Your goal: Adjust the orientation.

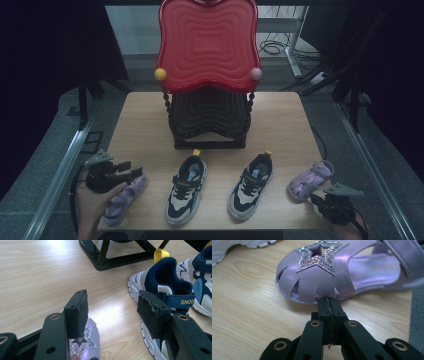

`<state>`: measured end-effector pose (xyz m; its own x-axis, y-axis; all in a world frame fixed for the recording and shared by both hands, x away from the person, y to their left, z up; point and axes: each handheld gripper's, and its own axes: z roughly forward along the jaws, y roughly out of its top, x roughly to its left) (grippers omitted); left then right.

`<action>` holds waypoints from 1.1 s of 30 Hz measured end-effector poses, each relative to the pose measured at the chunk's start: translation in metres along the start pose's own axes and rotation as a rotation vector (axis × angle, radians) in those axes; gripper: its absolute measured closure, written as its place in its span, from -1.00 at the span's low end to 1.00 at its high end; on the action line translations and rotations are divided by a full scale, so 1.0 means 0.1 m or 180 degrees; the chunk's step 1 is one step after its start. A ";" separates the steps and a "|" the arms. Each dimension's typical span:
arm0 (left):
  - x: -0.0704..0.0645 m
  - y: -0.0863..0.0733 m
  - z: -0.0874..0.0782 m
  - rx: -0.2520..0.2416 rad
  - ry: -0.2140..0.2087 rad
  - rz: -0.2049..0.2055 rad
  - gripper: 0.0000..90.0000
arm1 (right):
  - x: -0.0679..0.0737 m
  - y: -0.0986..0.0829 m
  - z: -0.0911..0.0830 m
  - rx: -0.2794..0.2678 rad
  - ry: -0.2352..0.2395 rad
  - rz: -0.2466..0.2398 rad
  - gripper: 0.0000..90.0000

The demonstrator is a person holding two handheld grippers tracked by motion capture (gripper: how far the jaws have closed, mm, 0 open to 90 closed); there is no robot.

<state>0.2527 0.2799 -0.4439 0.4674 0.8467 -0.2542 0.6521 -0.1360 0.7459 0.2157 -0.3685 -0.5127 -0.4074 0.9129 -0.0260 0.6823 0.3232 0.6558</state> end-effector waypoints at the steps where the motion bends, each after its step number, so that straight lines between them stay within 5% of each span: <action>1: 0.01 0.00 -0.01 -0.0013 0.0000 -0.0006 -0.06 | 0.01 0.01 0.01 0.0001 0.0012 -0.0014 0.99; 8: 0.01 0.00 -0.02 -0.0012 0.0005 -0.0005 -0.06 | 0.10 0.06 0.05 -0.0016 -0.0019 -0.0093 0.99; 27: 0.02 -0.01 -0.03 0.0000 0.0007 0.0001 -0.06 | 0.27 0.19 0.17 0.0033 -0.0136 0.0022 0.99; 33: 0.01 -0.01 -0.01 0.0003 0.0003 0.0006 -0.06 | 0.38 0.26 0.24 0.0072 -0.0283 -0.0035 0.99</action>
<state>0.2519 0.2817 -0.4441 0.4683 0.8468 -0.2522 0.6517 -0.1382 0.7458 0.2327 -0.3198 -0.5144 -0.3601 0.9275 -0.1008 0.6920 0.3380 0.6378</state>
